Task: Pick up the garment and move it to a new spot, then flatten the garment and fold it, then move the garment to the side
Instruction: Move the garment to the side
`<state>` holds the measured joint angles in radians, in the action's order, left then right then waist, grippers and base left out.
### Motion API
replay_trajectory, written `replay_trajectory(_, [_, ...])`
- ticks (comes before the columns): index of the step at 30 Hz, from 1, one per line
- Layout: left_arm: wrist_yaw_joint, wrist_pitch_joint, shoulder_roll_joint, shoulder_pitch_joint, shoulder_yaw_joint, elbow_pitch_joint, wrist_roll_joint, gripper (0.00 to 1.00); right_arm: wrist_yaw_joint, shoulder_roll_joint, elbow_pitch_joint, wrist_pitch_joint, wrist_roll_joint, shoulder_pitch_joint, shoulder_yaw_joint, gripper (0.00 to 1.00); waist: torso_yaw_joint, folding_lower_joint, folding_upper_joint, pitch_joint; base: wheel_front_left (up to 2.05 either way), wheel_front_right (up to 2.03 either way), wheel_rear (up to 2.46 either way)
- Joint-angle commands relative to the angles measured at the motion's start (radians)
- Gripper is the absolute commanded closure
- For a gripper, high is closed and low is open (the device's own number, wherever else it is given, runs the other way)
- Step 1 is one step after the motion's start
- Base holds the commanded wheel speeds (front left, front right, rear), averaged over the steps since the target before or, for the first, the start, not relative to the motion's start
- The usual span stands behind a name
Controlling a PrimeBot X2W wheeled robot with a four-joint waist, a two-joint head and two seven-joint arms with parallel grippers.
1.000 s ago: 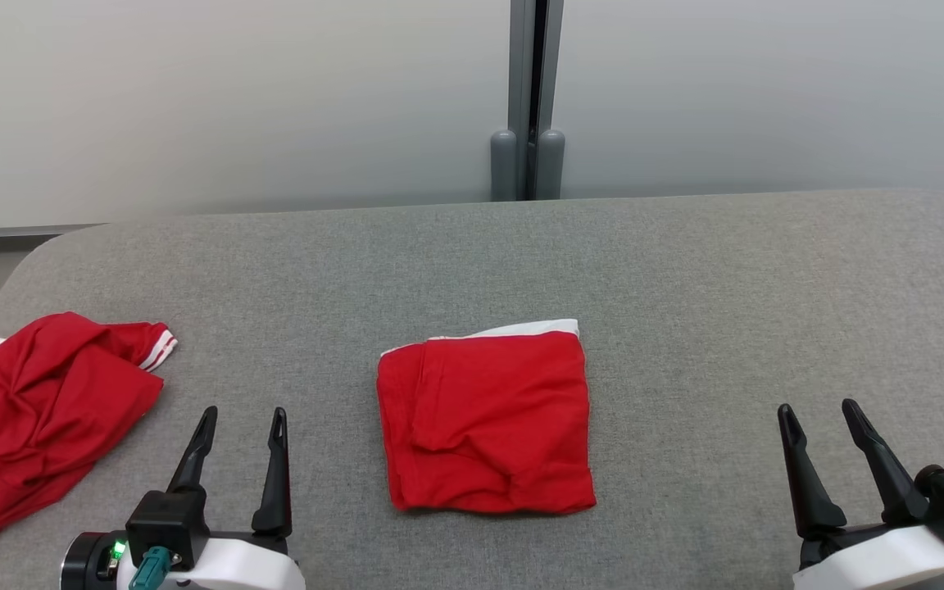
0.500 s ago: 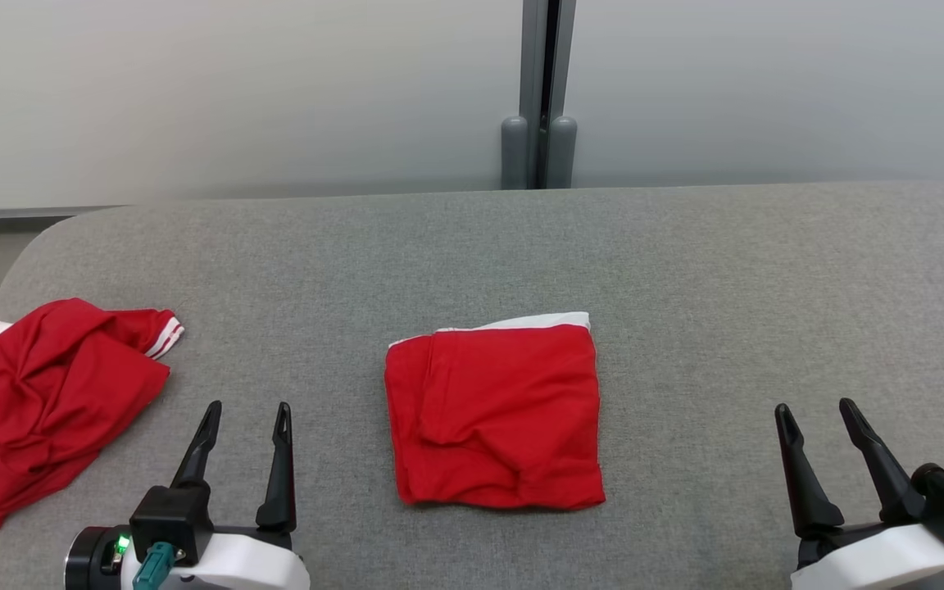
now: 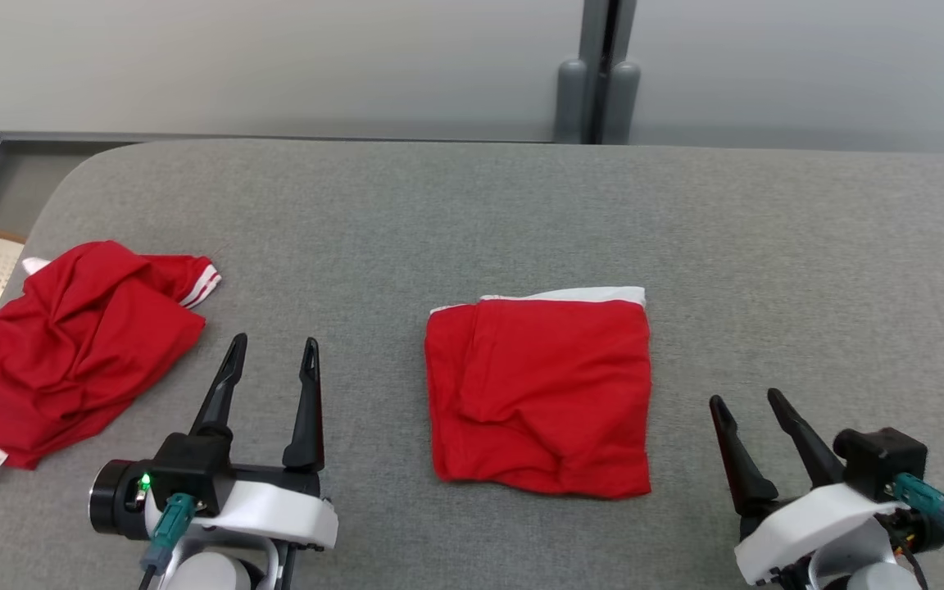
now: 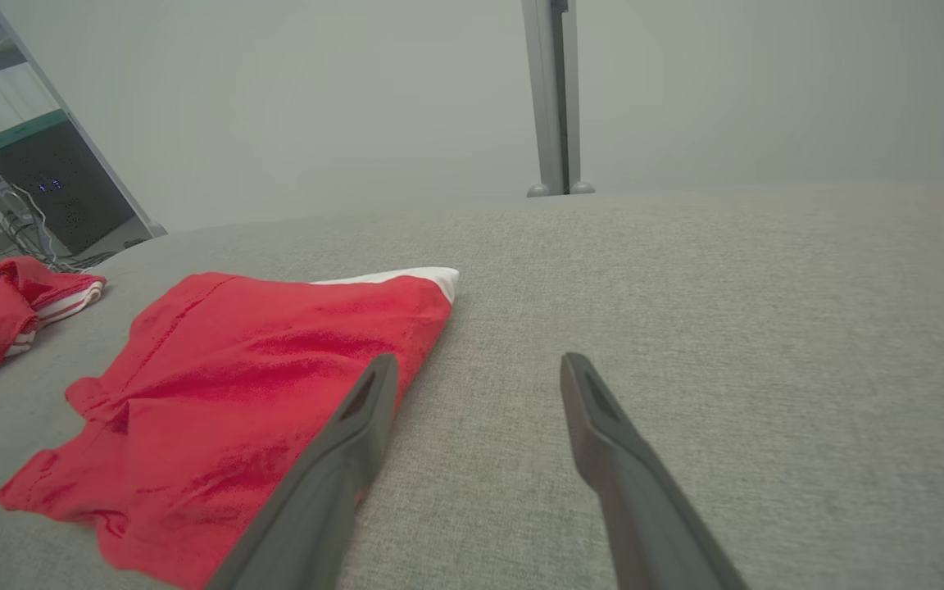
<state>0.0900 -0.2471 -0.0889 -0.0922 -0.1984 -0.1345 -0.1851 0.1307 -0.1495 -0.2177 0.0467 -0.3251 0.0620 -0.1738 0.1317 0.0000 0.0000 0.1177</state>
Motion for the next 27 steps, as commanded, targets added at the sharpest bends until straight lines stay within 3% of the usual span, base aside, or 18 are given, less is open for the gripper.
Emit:
replay_trajectory(1, [0.004, -0.005, -0.003, -0.016, 0.0, 0.003, -0.001, 0.0, 0.0, -0.003, -0.013, 0.009, -0.005, 0.021, -0.008, 0.0, 0.035, 0.0, 0.0, 0.032, 0.0, 0.0, 0.0])
replay_trajectory(8, [0.009, -0.017, 0.02, -0.071, -0.027, -0.01, -0.014, 0.0, 0.0, 0.012, -0.285, 0.043, -0.085, 0.193, -0.113, 0.0, 0.123, 0.0, 0.0, 0.096, 0.0, 0.0, 0.0])
replay_trajectory(14, [0.018, -0.018, 0.027, -0.079, -0.029, -0.004, -0.02, 0.0, 0.0, 0.037, -0.449, 0.003, -0.167, 0.234, -0.142, 0.0, 0.147, 0.0, 0.0, 0.104, 0.0, 0.0, 0.0])
replay_trajectory(15, [0.019, -0.018, 0.028, -0.076, -0.027, 0.0, -0.019, 0.0, 0.002, 0.04, -0.465, 0.002, -0.177, 0.234, -0.149, 0.09, 0.144, 0.0, 0.0, 0.103, 0.0, 0.0, 0.0])
replay_trajectory(16, [0.021, -0.018, 0.029, -0.072, -0.026, 0.003, -0.018, 0.0, 0.002, 0.044, -0.475, 0.0, -0.195, 0.233, -0.16, 0.55, 0.141, 0.0, 0.0, 0.102, 0.0, 0.0, 0.0])
replay_trajectory(18, [0.019, -0.018, 0.03, -0.068, -0.024, 0.006, -0.014, 0.0, 0.003, 0.039, -0.496, -0.007, -0.209, 0.232, -0.194, 1.0, 0.132, 0.0, 0.0, 0.098, 0.0, 0.0, 0.0])
replay_trajectory(27, [0.01, -0.017, 0.023, -0.047, -0.006, 0.014, 0.007, 0.0, 0.0, -0.009, -0.484, 0.056, -0.262, 0.252, -0.333, 1.0, 0.014, 0.0, 0.0, 0.057, 0.0, 0.0, 0.0])
